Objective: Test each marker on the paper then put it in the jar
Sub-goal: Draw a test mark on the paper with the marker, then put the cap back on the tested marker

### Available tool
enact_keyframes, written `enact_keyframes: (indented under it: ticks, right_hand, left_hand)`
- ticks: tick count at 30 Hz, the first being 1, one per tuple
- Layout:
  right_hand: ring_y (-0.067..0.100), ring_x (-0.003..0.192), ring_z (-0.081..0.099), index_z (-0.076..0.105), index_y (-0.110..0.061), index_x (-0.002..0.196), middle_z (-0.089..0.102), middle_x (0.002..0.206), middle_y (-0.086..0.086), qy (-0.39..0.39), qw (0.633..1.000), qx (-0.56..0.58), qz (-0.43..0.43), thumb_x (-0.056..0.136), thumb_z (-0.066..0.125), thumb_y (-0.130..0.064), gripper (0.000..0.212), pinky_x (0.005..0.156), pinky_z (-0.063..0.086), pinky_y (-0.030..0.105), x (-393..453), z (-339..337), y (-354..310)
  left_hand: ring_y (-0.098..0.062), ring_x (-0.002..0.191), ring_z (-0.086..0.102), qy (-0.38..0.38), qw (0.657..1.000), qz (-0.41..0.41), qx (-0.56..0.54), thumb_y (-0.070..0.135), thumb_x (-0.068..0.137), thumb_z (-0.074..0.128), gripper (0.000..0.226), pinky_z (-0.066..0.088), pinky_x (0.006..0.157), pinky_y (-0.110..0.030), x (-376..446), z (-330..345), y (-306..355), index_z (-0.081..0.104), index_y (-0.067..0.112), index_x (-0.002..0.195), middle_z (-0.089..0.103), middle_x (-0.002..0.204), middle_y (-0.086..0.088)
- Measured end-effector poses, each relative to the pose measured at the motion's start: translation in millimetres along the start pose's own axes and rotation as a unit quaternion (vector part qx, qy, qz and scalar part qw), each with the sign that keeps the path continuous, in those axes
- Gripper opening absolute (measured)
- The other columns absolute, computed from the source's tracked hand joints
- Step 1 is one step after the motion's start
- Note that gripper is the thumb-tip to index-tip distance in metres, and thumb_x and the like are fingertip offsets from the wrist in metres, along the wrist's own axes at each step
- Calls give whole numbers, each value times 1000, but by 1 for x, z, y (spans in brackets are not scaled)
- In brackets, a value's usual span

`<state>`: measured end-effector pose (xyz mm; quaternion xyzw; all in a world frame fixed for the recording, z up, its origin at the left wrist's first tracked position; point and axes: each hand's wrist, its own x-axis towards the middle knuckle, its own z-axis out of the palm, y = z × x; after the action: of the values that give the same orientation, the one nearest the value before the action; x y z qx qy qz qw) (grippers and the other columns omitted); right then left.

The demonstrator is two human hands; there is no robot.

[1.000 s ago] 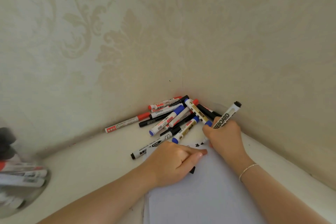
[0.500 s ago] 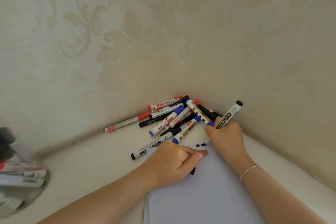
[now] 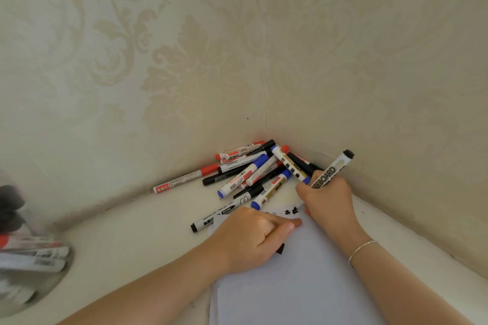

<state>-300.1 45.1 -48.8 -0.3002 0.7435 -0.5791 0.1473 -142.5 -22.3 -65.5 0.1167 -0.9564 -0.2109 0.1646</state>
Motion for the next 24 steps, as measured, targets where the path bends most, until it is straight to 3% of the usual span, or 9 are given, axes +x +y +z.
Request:
enact_keyframes:
  ticks: [3,6,7,8,10,12,15,18,24]
  right_hand:
    - [17,50,27,30,-15,53,32,51,1,0,1000,-17,-8,75,58,2,40,49,26,25,-1,1,-1]
    - [18,49,29,33,-11,55,34,52,6,2,1000,19,0,74,58,3,35,49,27,24,0,0,1]
    - [18,45,33,38,-8,58,38,53,11,-3,999,48,2,75,59,2,29,46,29,23,-1,-1,1]
    - [16,39,37,43,-5,61,42,53,13,-8,997,77,-3,77,62,1,25,42,32,21,-2,-2,0]
    - [12,33,40,47,0,66,46,49,16,-16,992,123,-31,81,69,-7,27,38,35,20,-4,-4,-3]
    - [13,36,45,51,2,69,51,46,14,-30,986,154,-51,81,72,-14,30,41,40,20,-6,-4,-7]
    - [19,49,54,59,-2,69,59,56,12,-87,949,303,2,83,69,-12,21,54,49,25,-10,-2,-13]
    - [21,45,52,55,-2,68,56,58,10,-123,885,445,59,91,55,-10,24,48,47,30,-11,-1,-18]
    - [20,37,47,49,-4,68,55,56,12,-139,898,414,56,90,51,0,22,41,42,25,-15,1,-22]
  left_hand:
    - [-14,54,59,4,1000,-2,7,47,98,24,61,46,59,-38,0,-1,2,75,14,95,69,116,10]
    - [3,55,57,87,996,3,-32,39,101,31,57,40,54,-15,-3,-3,5,67,13,65,74,102,10]
    - [7,59,57,128,990,-9,-56,40,101,31,59,40,57,-10,-4,-5,4,65,11,63,74,92,10]
    - [3,60,59,164,983,-27,-78,45,101,28,63,44,59,-15,-4,-6,3,65,8,65,72,79,7]
    - [-14,56,55,210,968,-75,-114,57,98,23,71,46,61,-39,-2,-9,2,57,8,60,58,56,2]
    - [-20,53,57,221,954,-141,-147,56,97,21,63,47,65,-41,1,-12,4,52,18,57,53,46,4]
    - [-12,44,53,203,952,-179,-146,52,94,20,42,48,60,-34,4,-14,7,46,23,77,60,55,5]
    - [-11,49,49,186,960,-174,-117,47,96,23,26,42,56,-32,6,-12,5,35,30,80,57,62,2]
    - [-15,54,44,201,964,-146,-94,52,90,17,31,35,53,-32,5,-12,2,36,31,79,43,57,7]
